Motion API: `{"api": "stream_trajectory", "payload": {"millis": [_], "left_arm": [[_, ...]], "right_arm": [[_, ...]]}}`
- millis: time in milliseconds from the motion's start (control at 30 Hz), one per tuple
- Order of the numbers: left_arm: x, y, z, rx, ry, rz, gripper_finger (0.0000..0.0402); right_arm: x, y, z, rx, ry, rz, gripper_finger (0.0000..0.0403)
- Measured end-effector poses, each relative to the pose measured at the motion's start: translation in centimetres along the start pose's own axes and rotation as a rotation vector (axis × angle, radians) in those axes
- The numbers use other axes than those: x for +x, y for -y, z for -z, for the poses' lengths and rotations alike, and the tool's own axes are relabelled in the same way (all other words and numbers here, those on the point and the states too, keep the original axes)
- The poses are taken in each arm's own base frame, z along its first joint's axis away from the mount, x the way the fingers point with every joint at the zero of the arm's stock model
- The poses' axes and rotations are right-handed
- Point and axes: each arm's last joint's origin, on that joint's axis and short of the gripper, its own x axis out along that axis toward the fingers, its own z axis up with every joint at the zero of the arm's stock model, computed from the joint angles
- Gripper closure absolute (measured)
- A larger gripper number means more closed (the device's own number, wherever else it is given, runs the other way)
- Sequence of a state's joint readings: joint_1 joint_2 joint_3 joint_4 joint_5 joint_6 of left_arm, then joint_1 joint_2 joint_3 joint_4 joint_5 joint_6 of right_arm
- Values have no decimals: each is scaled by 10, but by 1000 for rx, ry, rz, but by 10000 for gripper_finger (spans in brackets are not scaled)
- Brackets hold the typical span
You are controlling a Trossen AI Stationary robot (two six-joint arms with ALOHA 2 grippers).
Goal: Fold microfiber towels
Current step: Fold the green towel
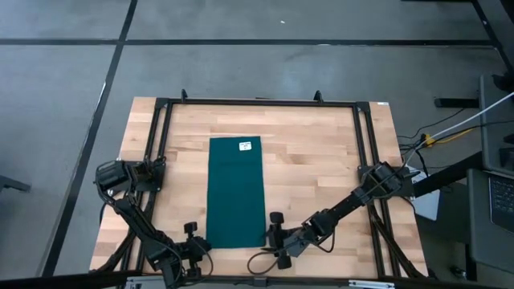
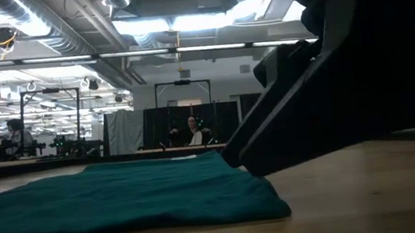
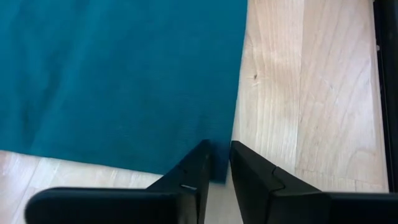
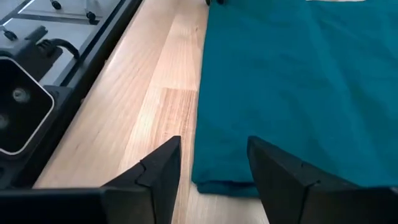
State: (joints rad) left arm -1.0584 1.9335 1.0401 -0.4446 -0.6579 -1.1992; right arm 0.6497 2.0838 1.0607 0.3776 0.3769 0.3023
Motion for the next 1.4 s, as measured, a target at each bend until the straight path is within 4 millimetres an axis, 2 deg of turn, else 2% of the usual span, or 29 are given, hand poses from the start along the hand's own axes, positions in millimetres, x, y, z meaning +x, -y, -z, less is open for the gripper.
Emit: {"api": "stream_trajectory", "payload": {"millis": [133,300,500,667,1000,1267,1400], "left_arm": [[0,0,0,1,6,-4,343],[1,0,0,0,9,-5,344],[1,1,0,-16,14,2,341],[1,1,0,-21,14,8,343],[-2,2,-2,-32,-16,35,334],[-3,1,-2,-46,-17,29,341],[-3,-1,-1,-81,-29,5,374]], "right_arm": [[3,0,3,7,-9,-22,228],[13,-1,14,28,-14,-40,222],[17,5,13,42,-7,-28,220],[17,8,13,50,-14,-21,257],[17,8,15,65,-28,-7,386],[17,6,16,117,-33,-12,381],[14,-1,18,135,-36,-26,394]]}}
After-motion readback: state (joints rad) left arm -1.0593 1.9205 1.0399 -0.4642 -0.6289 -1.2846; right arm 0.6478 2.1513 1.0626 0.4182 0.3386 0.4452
